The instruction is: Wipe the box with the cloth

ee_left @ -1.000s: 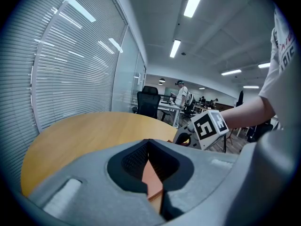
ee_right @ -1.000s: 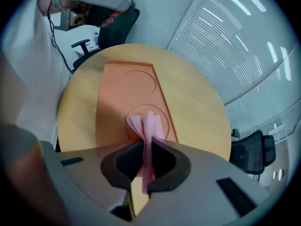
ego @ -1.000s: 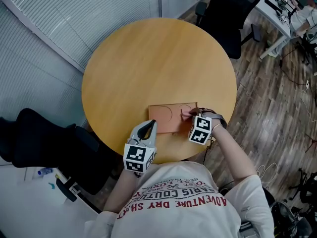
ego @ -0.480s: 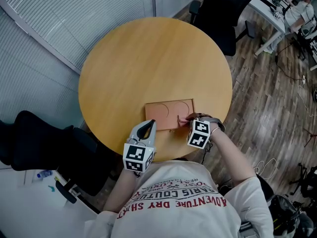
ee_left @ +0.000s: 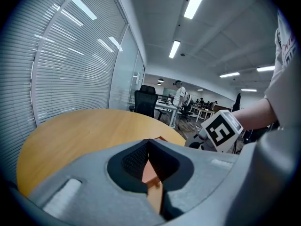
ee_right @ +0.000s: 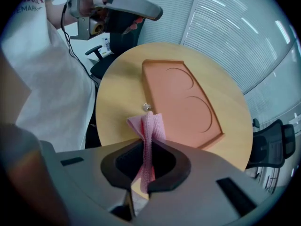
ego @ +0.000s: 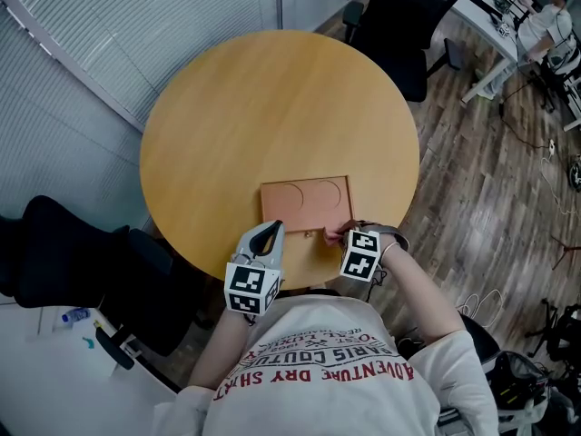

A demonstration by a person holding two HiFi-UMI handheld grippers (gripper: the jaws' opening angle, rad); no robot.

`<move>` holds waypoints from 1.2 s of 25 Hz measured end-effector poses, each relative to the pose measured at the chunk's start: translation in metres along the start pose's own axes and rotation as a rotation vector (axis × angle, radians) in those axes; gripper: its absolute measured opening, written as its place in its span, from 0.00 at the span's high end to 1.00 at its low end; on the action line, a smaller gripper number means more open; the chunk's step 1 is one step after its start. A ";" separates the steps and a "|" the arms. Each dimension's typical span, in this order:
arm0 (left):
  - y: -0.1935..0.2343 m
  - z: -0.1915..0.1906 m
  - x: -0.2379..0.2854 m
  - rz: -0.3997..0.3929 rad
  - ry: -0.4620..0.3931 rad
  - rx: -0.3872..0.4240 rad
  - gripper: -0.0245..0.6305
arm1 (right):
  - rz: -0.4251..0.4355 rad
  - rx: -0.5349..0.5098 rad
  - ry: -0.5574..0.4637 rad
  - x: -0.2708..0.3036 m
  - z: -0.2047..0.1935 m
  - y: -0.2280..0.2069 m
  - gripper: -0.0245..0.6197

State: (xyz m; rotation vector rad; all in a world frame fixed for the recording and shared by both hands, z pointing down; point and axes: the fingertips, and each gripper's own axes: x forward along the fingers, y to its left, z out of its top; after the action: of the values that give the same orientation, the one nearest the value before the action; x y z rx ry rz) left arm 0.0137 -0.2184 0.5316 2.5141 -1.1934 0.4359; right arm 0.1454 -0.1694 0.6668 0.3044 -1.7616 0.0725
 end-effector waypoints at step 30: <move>0.030 0.107 -0.043 0.044 -0.215 0.124 0.95 | -0.526 0.616 -1.126 -0.244 0.121 -0.101 0.92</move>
State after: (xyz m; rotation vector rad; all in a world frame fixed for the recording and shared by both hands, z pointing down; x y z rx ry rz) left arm -0.0219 -0.2510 0.4225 2.7011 -1.3393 0.2628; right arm 0.0993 -0.2524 0.3929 1.4657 -2.6575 0.0666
